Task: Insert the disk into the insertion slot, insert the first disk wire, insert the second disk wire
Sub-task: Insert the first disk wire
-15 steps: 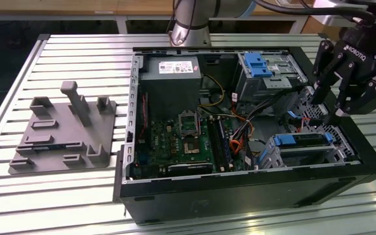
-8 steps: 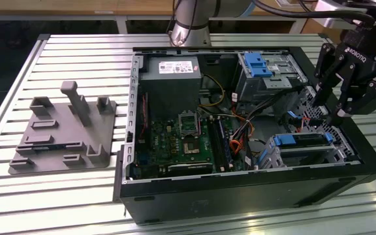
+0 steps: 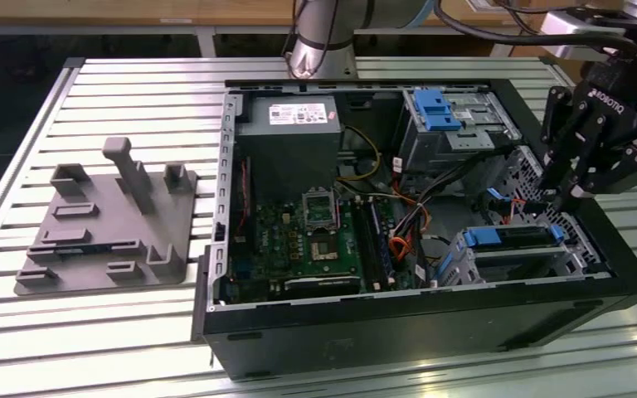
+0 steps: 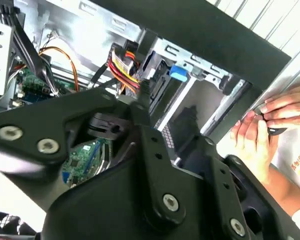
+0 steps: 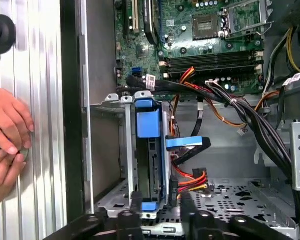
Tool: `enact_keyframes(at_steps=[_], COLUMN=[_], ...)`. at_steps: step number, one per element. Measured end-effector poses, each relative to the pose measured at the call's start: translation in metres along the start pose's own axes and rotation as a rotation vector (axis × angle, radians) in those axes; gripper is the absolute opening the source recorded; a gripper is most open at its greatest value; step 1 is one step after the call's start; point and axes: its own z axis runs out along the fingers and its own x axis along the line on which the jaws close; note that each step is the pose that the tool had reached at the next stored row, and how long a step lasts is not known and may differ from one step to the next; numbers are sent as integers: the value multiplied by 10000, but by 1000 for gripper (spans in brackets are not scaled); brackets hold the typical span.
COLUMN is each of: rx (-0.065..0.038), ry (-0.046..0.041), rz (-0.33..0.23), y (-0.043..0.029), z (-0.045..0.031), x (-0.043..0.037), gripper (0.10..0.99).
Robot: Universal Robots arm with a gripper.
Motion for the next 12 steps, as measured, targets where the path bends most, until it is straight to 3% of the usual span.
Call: enact_keyframes(at_steps=[3,12], rx=[-2,-58], ry=[18,21], rz=[2,-6], y=[2,1], z=[47,104], x=[-53,-68], gripper=[349,349])
